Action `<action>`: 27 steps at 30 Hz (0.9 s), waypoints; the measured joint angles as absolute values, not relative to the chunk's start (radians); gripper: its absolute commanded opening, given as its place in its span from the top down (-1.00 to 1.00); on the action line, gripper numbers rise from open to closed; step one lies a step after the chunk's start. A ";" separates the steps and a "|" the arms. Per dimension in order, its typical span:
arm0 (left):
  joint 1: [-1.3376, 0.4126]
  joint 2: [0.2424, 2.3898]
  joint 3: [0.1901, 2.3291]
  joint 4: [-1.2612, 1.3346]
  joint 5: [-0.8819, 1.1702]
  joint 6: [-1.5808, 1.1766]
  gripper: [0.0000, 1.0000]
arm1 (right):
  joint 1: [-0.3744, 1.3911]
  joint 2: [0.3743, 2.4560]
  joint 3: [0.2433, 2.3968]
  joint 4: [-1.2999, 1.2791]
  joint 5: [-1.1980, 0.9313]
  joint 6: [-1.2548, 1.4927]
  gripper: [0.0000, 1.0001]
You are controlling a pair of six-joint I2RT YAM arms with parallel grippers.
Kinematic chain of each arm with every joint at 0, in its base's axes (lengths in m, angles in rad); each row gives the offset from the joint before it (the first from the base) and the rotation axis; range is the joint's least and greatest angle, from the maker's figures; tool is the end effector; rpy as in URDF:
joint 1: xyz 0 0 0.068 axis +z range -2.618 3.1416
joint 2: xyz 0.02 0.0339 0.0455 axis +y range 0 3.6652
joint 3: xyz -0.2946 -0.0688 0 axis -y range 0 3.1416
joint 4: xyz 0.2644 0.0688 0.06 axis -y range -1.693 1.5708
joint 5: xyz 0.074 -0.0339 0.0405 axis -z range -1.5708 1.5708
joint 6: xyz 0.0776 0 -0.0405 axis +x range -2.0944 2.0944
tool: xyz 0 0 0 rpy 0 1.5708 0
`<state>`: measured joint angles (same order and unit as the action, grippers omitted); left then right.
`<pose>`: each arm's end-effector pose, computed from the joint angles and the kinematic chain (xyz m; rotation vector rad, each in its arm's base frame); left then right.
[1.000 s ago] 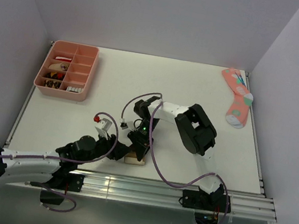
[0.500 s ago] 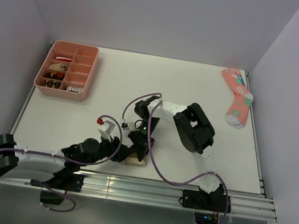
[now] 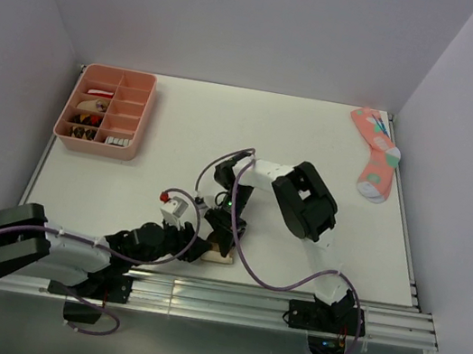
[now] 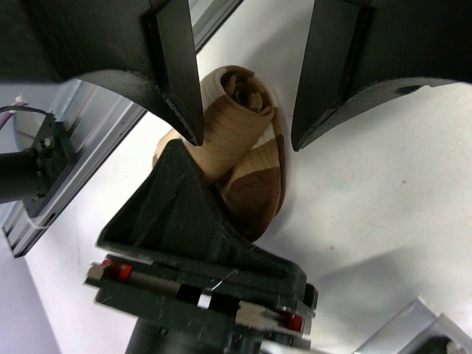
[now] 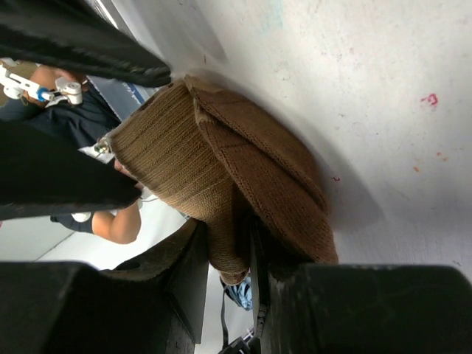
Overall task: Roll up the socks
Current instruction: Roll the sock at the center of the board.
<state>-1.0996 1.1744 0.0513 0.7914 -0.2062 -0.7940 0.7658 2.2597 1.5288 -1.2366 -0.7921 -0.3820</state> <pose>0.1125 -0.1858 0.1241 0.1620 2.0426 -1.0593 0.2461 0.3133 0.0906 1.1628 -2.1798 -0.9162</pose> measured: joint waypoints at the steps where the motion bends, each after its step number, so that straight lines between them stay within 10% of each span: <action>1: -1.100 1.184 0.051 0.796 -0.205 -0.793 -0.14 | 0.765 2.261 1.531 -1.239 -0.792 -0.382 0.49; 21: -1.102 1.322 0.060 0.911 -0.146 -0.780 -0.10 | 0.759 2.265 1.531 -1.255 -0.781 -0.379 0.47; 27: -1.103 1.347 0.091 0.910 -0.122 -0.780 0.46 | 0.758 2.265 1.531 -1.263 -0.768 -0.376 0.45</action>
